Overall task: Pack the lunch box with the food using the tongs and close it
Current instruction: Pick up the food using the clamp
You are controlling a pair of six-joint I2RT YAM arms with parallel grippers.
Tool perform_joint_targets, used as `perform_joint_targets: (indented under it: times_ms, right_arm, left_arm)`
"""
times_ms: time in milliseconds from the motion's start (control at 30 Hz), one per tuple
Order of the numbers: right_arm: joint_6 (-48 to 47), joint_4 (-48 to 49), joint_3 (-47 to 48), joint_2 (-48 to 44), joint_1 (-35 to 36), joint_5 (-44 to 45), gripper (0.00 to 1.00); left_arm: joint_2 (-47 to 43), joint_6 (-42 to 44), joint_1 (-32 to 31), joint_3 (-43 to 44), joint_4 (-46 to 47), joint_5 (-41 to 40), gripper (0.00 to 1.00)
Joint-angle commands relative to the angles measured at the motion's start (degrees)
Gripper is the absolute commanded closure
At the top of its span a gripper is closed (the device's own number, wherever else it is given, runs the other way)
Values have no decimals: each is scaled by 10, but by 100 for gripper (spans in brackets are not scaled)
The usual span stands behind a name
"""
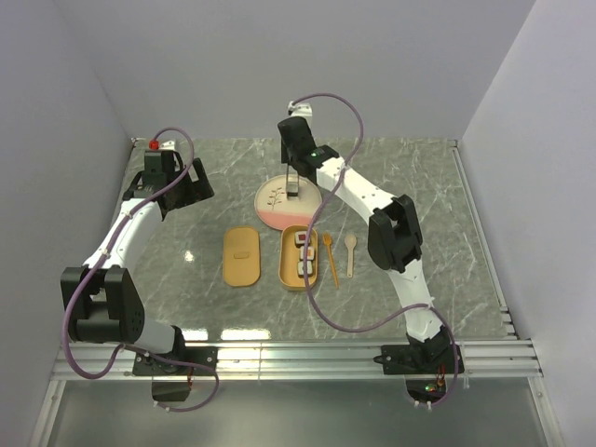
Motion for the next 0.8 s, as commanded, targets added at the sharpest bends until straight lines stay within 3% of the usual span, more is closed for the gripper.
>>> perform_joint_targets:
  times_ms: [0,367,767]
  right_arm:
    - [-10,28,-35,-69,2,7,72]
    - [-8,40,-98,-134,17,7,75]
    - [-4,50,-232,-260,47,15,76]
  left_arm:
    - [-4,8,2,24,19,11,1]
    - [-23,7,2,17,18,12,1]
    - [-61,2,2,-7,21,16,1]
